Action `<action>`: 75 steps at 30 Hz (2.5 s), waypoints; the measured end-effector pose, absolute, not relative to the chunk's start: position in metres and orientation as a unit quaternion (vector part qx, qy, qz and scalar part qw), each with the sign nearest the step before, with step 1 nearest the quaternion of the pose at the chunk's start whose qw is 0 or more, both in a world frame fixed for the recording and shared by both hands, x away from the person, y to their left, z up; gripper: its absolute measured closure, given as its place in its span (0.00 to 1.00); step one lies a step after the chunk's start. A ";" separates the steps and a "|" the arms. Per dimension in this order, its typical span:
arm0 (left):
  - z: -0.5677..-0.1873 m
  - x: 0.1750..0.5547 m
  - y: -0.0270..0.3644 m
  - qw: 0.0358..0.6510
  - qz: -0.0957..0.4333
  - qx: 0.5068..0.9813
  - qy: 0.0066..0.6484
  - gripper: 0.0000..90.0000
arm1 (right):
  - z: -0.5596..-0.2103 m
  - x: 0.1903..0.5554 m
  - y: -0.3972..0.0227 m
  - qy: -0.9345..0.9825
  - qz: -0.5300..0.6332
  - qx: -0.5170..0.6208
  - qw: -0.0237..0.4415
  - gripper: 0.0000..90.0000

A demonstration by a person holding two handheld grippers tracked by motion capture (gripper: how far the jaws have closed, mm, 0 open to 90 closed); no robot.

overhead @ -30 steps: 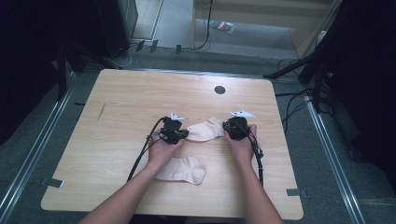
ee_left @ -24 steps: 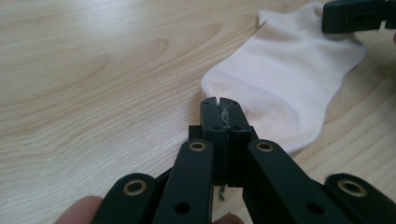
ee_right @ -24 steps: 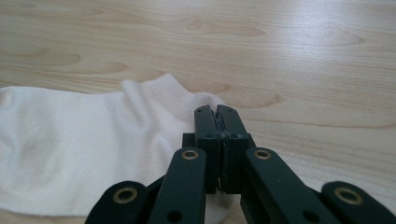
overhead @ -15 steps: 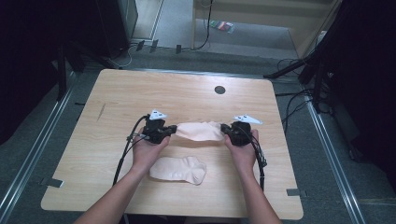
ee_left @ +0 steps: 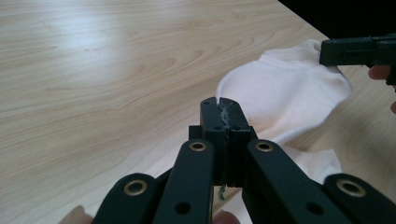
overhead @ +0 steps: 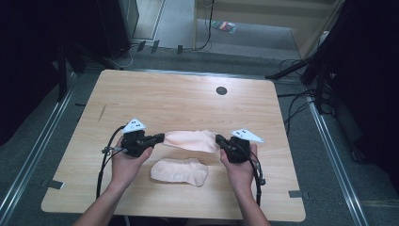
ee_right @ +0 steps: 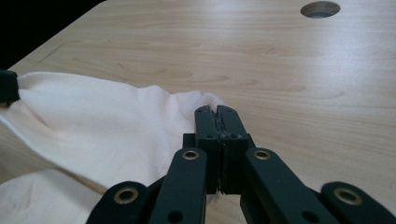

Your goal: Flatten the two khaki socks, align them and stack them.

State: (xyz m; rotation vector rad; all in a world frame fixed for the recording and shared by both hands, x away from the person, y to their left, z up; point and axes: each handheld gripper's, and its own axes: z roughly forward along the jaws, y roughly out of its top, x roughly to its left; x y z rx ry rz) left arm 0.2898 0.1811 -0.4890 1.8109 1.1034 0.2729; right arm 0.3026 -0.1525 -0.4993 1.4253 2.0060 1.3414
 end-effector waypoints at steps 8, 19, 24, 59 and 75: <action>-0.499 0.260 0.210 0.479 0.111 0.744 0.452 1.00 | -0.500 0.269 -0.148 0.709 0.474 0.495 0.166 1.00; -0.516 0.234 0.217 0.486 0.096 0.749 0.440 1.00 | -0.511 0.238 -0.141 0.724 0.478 0.481 0.127 1.00; -0.521 0.228 0.217 0.480 0.096 0.755 0.436 1.00 | -0.514 0.233 -0.138 0.730 0.478 0.473 0.121 1.00; -0.538 0.230 0.214 0.452 0.067 0.776 0.435 1.00 | -0.532 0.232 -0.125 0.763 0.451 0.446 0.128 0.82; -0.532 0.227 0.220 0.469 0.080 0.769 0.427 1.00 | -0.529 0.237 -0.120 0.760 0.468 0.423 0.156 0.97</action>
